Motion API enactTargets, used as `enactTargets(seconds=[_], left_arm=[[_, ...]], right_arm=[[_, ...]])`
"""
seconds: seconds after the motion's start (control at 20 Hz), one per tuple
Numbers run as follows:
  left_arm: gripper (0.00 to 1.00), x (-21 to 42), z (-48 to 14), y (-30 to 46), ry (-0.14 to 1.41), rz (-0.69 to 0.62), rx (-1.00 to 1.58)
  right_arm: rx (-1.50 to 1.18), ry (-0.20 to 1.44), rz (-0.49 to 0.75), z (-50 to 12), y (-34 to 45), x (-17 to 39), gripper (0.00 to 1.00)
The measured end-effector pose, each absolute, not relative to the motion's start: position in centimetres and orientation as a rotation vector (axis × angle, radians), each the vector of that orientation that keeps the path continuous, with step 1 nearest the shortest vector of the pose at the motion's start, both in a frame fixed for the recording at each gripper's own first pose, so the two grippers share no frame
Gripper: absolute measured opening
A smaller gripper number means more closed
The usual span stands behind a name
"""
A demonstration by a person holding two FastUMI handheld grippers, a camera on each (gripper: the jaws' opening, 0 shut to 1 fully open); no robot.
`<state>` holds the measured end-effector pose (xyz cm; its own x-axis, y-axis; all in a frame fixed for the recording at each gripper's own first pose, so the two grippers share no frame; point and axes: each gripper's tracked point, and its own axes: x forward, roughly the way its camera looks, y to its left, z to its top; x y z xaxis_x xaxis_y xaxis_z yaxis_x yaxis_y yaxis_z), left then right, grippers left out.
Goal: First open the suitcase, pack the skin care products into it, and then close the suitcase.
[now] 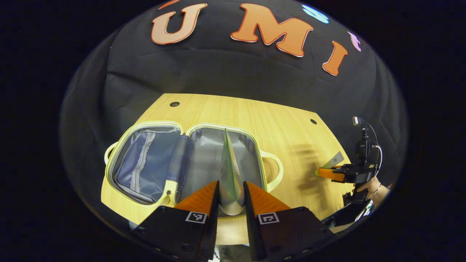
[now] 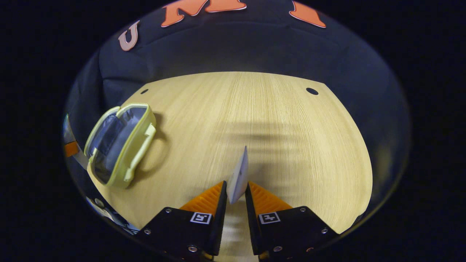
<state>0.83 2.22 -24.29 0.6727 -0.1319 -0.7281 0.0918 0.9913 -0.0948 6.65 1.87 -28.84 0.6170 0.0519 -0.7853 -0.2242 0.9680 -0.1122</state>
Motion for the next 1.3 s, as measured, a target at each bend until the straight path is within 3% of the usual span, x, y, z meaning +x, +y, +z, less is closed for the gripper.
enactTargets(seconds=[0.35, 0.65, 0.85, 0.9, 0.95, 1.1, 1.3], left_arm=[[0.36, 2.1, -26.2, 3.3, 1.117, -0.373, 0.067], [0.36, 5.3, -32.1, 5.4, 1.298, -0.330, 0.009], [0.35, 6.0, -34.6, 6.4, 1.330, -0.330, 0.084], [0.41, 6.2, -34.5, 6.4, 1.320, -0.349, 0.104], [0.40, 6.5, -34.2, 6.4, 1.296, -0.364, 0.122], [0.99, 6.8, -32.5, 6.9, 1.231, -0.388, 0.177], [0.98, 5.5, -31.0, 7.5, 1.175, -0.386, 0.149]], right_arm=[[0.010, 0.911, 0.193, -24.0, 7.5, 3.8, 0.33], [0.039, 0.926, 0.195, -22.9, 10.0, 0.5, 0.33], [0.030, 0.928, 0.166, -22.6, 10.2, -1.4, 0.34], [0.029, 0.930, 0.163, -22.4, 10.3, -1.8, 0.33], [0.024, 0.931, 0.160, -22.3, 10.4, -2.0, 0.33], [0.006, 0.934, 0.163, -22.2, 11.1, -2.2, 0.33], [0.002, 0.928, 0.205, -21.6, 13.7, -2.4, 0.33]])
